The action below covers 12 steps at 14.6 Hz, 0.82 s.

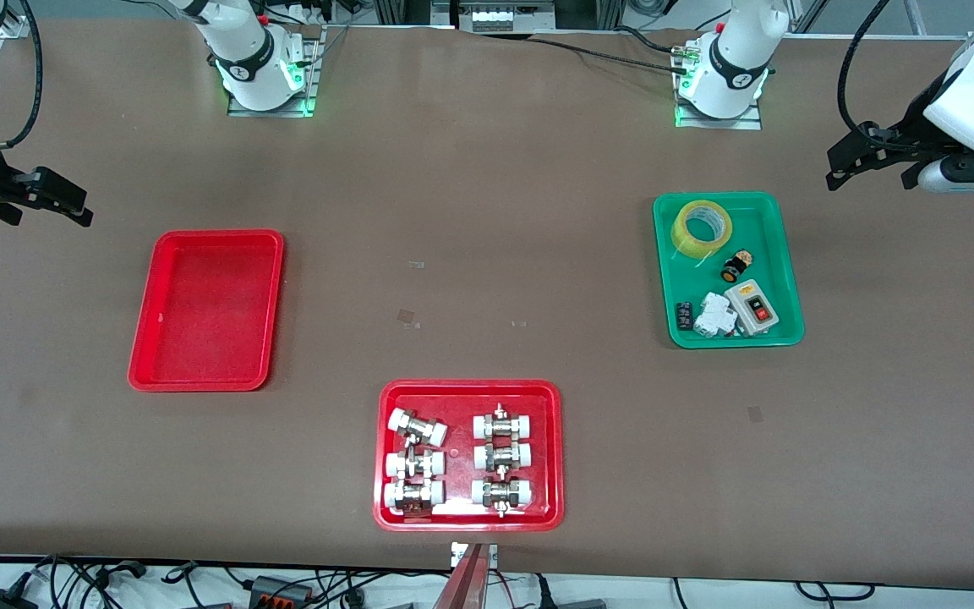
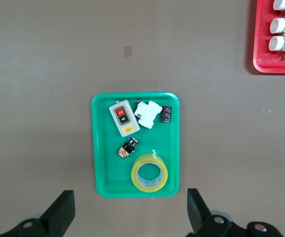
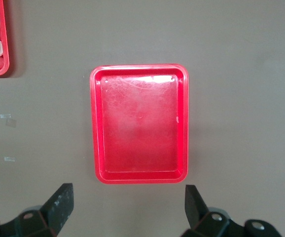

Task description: Left arm passes tape to right arm into tray

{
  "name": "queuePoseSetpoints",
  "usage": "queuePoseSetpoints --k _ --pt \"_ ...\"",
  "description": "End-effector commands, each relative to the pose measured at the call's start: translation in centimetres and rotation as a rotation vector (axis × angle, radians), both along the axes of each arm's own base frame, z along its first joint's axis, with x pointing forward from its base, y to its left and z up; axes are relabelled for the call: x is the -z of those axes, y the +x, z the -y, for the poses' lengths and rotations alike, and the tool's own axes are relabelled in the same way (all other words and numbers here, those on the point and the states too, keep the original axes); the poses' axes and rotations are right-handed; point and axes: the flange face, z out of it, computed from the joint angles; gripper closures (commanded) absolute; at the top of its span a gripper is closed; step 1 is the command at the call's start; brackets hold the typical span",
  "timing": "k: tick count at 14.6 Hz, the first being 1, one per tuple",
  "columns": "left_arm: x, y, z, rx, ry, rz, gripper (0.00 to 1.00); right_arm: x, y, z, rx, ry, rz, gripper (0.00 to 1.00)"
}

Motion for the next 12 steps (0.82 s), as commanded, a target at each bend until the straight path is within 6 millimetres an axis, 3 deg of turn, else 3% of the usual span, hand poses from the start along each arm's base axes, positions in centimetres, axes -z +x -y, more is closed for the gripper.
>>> queuePoseSetpoints --k 1,3,6,8,10,12 --pt "-0.5 0.4 -0.2 0.005 0.009 -0.006 0.00 -0.2 -0.6 0.0 -0.004 0.010 -0.008 0.00" --pt "-0.3 0.5 -0.2 0.008 0.009 -0.012 0.00 -0.3 -0.6 -0.1 -0.005 0.009 -0.005 0.00" --pt "2.9 0.8 0.5 0.019 0.013 -0.107 0.00 -0.5 -0.6 -0.1 -0.005 0.009 -0.002 0.00" --pt "7.4 1.6 0.7 0.021 0.009 -0.205 0.00 -0.5 -0.6 -0.1 -0.005 0.009 -0.002 0.00" --pt "13.4 1.6 1.1 0.000 -0.046 -0.314 0.00 -0.4 -0.6 -0.2 -0.005 0.011 -0.005 0.00" --pt "19.9 0.4 1.1 -0.010 -0.048 -0.385 0.00 -0.6 -0.6 -0.1 -0.004 0.005 -0.002 0.00"
